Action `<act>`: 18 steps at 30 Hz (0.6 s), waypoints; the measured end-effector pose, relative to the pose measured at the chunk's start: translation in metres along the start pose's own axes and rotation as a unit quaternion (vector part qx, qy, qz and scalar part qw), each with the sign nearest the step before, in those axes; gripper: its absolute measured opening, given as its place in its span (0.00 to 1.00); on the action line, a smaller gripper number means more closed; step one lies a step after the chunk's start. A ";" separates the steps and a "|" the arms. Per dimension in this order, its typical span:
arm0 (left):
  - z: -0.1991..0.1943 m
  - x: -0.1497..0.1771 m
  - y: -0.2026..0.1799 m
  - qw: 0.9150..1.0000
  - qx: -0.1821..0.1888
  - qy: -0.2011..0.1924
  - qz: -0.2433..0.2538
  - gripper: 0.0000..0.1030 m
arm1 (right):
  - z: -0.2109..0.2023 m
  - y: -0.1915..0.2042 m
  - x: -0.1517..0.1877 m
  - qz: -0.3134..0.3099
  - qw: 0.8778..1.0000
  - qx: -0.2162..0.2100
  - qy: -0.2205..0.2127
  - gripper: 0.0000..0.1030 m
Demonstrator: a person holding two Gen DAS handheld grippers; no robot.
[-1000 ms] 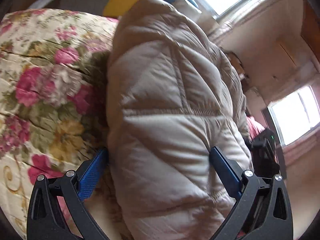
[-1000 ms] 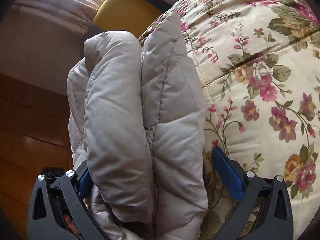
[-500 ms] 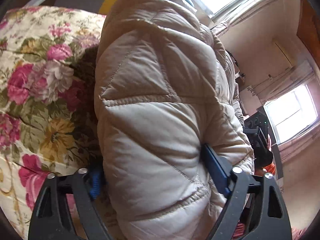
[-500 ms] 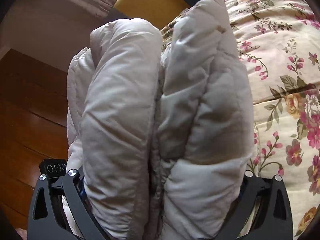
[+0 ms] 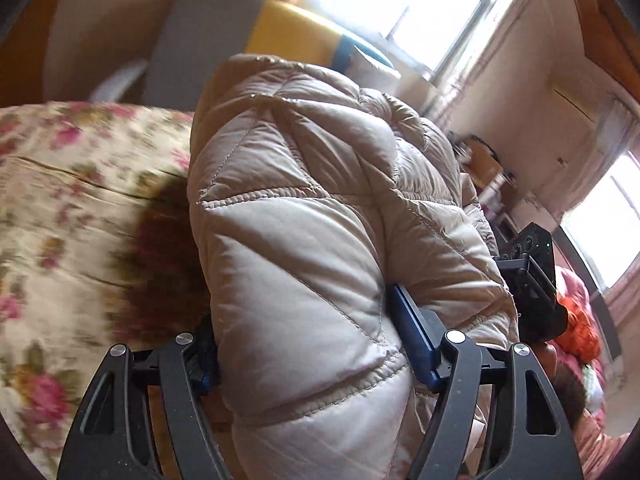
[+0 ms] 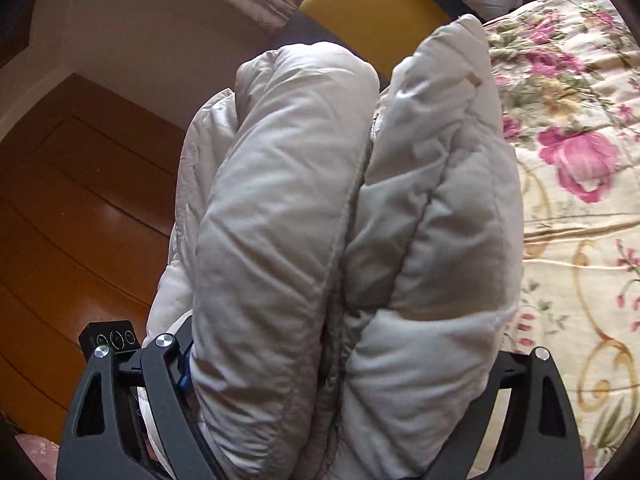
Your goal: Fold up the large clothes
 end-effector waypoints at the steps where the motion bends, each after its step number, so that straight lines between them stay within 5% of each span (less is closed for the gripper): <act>1: -0.008 -0.001 0.007 1.000 -0.012 -0.012 -0.002 0.68 | 0.011 0.005 -0.001 -0.006 1.000 -0.006 0.005 0.85; 12: -0.059 -0.041 0.095 0.988 -0.105 -0.096 -0.054 0.68 | 0.129 0.075 -0.024 -0.076 0.995 -0.049 0.050 0.85; 18: -0.054 -0.061 0.140 0.980 -0.152 -0.117 -0.059 0.68 | 0.173 0.068 -0.032 -0.097 0.994 -0.036 0.036 0.85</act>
Point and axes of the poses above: each gripper's, at about its wrist camera, not at the fingertips, and z roughly the way its jaws point, y to its left, x to its underside, the point moved 3 cm from there along z, roughly the way its jaws point, and after that the axes turned 1 degree about y, right-handed, at the moved point
